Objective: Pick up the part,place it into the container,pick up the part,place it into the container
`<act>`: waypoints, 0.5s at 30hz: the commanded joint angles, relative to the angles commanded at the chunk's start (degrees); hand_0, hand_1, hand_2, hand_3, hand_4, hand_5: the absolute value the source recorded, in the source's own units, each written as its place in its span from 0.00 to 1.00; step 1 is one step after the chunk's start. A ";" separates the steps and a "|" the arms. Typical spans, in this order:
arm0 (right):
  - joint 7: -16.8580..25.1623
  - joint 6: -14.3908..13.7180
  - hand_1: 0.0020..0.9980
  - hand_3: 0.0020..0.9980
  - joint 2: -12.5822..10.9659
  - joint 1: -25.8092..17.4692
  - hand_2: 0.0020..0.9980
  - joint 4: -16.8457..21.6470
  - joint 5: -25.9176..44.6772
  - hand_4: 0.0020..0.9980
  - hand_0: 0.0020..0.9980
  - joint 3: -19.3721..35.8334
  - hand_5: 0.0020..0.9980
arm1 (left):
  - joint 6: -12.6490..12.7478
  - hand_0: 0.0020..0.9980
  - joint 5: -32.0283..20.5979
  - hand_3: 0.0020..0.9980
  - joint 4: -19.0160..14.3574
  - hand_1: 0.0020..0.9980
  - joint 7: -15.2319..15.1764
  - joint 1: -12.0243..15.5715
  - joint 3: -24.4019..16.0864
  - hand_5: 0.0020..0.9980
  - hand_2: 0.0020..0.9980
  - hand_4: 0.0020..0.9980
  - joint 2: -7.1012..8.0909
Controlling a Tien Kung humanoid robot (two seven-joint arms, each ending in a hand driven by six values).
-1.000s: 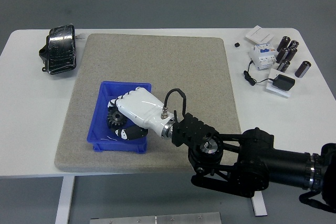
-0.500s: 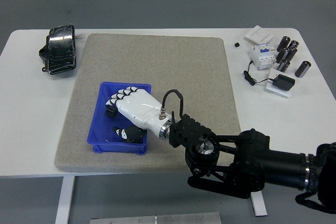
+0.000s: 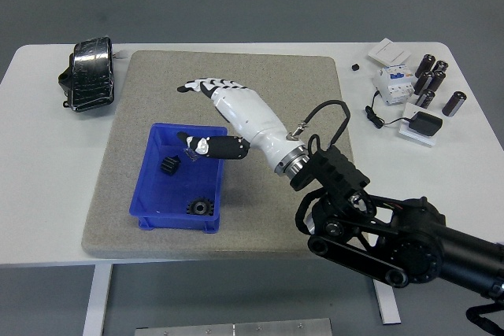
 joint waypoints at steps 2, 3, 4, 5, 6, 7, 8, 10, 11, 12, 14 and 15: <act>3.56 0.43 0.76 0.69 -1.27 -2.26 0.75 -2.02 4.32 0.74 0.73 3.20 0.39 | -0.01 0.69 0.10 0.57 0.00 0.67 0.03 0.09 -0.08 0.28 0.65 0.71 -0.01; 5.68 1.35 0.76 0.69 -1.72 -3.44 0.75 -3.27 6.72 0.74 0.73 4.88 0.39 | -0.01 0.69 0.14 0.57 0.00 0.67 0.04 0.12 -0.11 0.28 0.65 0.71 -0.01; 7.49 2.21 0.76 0.69 -2.01 -4.43 0.75 -4.34 8.79 0.74 0.73 6.30 0.39 | -0.01 0.69 0.16 0.57 0.00 0.67 0.04 0.14 -0.12 0.28 0.65 0.71 0.00; 9.25 3.17 0.76 0.69 -2.28 -5.42 0.75 -5.40 10.85 0.74 0.73 7.69 0.39 | -0.01 0.69 0.18 0.57 0.00 0.67 0.04 0.16 -0.13 0.28 0.65 0.71 0.00; 11.27 4.42 0.72 0.68 -2.68 -6.65 0.72 -6.62 13.26 0.74 0.71 9.39 0.40 | -0.03 0.69 0.31 0.57 -0.01 0.67 0.09 0.20 -0.20 0.28 0.64 0.70 0.00; 12.80 5.68 0.72 0.68 -3.05 -7.89 0.72 -7.76 15.04 0.74 0.71 10.82 0.40 | -0.05 0.69 0.46 0.57 -0.01 0.67 0.14 0.24 -0.29 0.28 0.64 0.70 0.00; 14.64 6.98 0.72 0.68 -3.45 -9.14 0.72 -8.62 17.45 0.74 0.71 12.50 0.40 | -0.06 0.69 0.60 0.57 -0.02 0.67 0.20 0.27 -0.39 0.28 0.64 0.70 0.00; 17.75 9.49 0.72 0.68 -4.32 -11.55 0.72 -9.43 21.92 0.74 0.71 15.57 0.40 | -0.08 0.69 0.74 0.57 -0.03 0.67 0.25 0.36 -0.47 0.28 0.64 0.70 0.02; 19.05 10.68 0.72 0.68 -4.76 -12.71 0.72 -9.56 23.98 0.74 0.71 16.96 0.40 | -0.09 0.69 0.78 0.57 -0.03 0.67 0.27 0.41 -0.49 0.28 0.64 0.70 0.03; 20.61 12.21 0.71 0.68 -5.34 -14.21 0.72 -9.62 26.39 0.77 0.71 18.63 0.46 | -0.09 0.69 0.85 0.57 -0.03 0.67 0.29 0.47 -0.55 0.28 0.64 0.70 0.05; 22.99 14.88 0.71 0.68 -6.20 -16.75 0.72 -9.61 30.86 0.77 0.71 21.37 0.46 | -0.08 0.69 0.97 0.57 -0.02 0.67 0.34 0.62 -0.69 0.28 0.64 0.70 0.09; 23.93 16.08 0.71 0.68 -6.48 -17.89 0.72 -9.57 32.92 0.77 0.71 22.59 0.46 | -0.09 0.69 1.12 0.57 -0.02 0.67 0.39 0.68 -0.82 0.28 0.64 0.70 0.11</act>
